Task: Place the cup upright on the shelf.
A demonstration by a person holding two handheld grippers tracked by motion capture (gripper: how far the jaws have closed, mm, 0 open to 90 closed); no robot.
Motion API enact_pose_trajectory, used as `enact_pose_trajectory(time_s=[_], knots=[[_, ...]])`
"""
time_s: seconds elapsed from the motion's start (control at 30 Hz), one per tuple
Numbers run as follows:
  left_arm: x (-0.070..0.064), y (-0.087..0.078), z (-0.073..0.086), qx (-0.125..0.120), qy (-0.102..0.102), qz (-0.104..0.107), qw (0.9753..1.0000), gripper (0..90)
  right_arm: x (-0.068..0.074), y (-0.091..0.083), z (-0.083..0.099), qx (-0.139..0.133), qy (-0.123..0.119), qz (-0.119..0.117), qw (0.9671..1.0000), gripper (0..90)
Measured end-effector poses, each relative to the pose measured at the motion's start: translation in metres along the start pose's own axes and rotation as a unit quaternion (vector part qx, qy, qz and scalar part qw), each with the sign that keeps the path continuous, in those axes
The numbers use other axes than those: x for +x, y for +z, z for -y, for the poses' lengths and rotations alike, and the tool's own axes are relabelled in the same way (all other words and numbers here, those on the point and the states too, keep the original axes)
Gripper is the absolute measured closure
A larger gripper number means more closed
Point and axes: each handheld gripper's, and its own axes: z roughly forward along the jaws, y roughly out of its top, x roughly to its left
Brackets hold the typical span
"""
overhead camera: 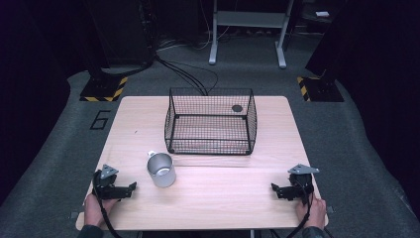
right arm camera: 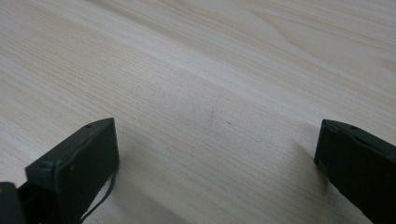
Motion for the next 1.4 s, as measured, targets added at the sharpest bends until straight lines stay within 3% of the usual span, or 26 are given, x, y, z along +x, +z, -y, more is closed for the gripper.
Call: enact_pose_trajectory(time_s=[0.3, 0.37, 0.63, 0.8, 1.23, 1.4], knots=[[-0.001, 0.000, 0.000, -0.002, -0.002, -0.001, 1.0000, 0.0, 0.000, 0.000, 0.000, 0.000, 0.000, 0.000, 1.0000, 0.0], [0.000, -0.001, 0.000, 0.005, 0.005, 0.005, 1.0000, 0.0, 0.000, 0.000, 0.000, 0.000, 0.000, 0.000, 1.0000, 0.0], [-0.002, -0.004, 0.001, -0.012, 0.007, 0.021, 0.9997, 0.2, 0.000, 0.000, 0.000, -0.001, -0.002, -0.001, 1.0000, 0.0], [-0.004, -0.016, -0.002, -0.023, 0.002, 0.047, 0.9986, 0.0, 0.000, 0.000, 0.000, 0.000, -0.003, -0.001, 1.0000, 0.0], [-0.010, -0.044, -0.017, -0.063, 0.006, 0.078, 0.9949, 0.0, 0.000, 0.000, 0.000, 0.000, -0.003, -0.001, 1.0000, 0.0], [-0.017, -0.056, -0.030, -0.079, 0.024, 0.090, 0.9925, 0.0, -0.001, 0.000, 0.000, -0.001, -0.003, -0.001, 1.0000, 0.0]])
